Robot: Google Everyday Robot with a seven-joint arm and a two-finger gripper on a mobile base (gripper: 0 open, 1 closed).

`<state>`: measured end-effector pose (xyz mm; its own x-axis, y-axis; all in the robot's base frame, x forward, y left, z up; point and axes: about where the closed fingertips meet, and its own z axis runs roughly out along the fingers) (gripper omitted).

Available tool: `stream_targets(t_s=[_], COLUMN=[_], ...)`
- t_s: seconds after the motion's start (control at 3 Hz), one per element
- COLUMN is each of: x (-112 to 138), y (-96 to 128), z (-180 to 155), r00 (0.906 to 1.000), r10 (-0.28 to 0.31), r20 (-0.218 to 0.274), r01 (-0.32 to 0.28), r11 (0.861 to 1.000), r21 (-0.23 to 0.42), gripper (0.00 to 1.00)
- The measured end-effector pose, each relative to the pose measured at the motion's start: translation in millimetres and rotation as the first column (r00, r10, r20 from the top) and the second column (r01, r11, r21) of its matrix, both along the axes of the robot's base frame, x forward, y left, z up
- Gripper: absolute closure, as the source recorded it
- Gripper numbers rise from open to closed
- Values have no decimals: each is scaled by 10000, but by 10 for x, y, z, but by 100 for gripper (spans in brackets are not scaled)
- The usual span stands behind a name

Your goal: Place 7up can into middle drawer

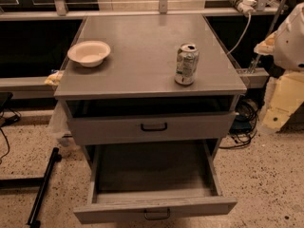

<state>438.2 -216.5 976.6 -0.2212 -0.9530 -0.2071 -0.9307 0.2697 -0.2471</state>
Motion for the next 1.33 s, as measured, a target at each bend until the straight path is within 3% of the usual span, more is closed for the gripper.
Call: stream_targets(t_s=[0.33,0.67,1.33], x=[7,237,1093], y=[2,25,72], z=[4,-23,-154], r00=[10000,9998,9973], r10=[5,122,139], r20=[26,175,717], r01=[-5,-128,-219], r11=[10000,9993,9935], r21=[7,347,1119], gripper=[0,0,0])
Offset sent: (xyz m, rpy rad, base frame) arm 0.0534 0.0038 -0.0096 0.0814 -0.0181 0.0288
